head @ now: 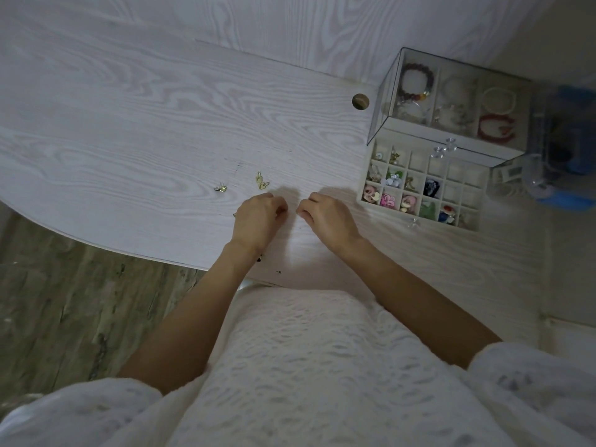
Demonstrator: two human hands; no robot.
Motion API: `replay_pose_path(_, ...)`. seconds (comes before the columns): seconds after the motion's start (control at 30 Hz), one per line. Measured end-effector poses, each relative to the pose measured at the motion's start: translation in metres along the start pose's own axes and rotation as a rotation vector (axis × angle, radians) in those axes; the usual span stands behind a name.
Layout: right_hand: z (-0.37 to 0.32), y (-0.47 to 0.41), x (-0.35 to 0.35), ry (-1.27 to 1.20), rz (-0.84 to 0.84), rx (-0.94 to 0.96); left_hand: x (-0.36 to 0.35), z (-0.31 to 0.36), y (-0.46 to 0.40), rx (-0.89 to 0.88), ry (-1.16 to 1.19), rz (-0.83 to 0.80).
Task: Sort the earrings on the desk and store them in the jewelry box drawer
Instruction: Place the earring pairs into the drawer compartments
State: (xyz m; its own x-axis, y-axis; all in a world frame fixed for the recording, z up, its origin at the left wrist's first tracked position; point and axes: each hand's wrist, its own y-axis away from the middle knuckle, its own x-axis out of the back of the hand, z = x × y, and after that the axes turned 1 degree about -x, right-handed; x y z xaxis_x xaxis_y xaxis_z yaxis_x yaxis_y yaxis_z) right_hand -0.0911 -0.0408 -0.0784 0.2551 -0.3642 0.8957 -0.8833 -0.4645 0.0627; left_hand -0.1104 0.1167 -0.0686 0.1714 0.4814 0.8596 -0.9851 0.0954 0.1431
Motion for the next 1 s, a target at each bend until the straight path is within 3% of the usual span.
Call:
replay_pose_path(0.2, 0.004, 0.012, 0.028, -0.179, 0.002, -0.13, 0.0, 0.001, -0.005, -0.036, -0.002, 0.01)
replay_pose_path(0.43, 0.078, 0.048, 0.093, -0.342, 0.405, -0.512, -0.005, 0.017, -0.015, -0.187, 0.054, 0.029)
replay_pose_path(0.57, 0.114, 0.036, 0.093, -0.32, 0.536, -0.603, -0.006, 0.051, -0.03, -0.256, 0.137, 0.041)
replay_pose_path(0.77, 0.142, 0.017, 0.072, -0.085, 0.536, -0.613, -0.009, 0.092, -0.061, -0.354, 0.195, 0.053)
replay_pose_path(1.0, 0.143, 0.025, 0.088, -0.026, 0.499, -0.613, -0.024, 0.154, -0.118, -0.52, 0.111, 0.075)
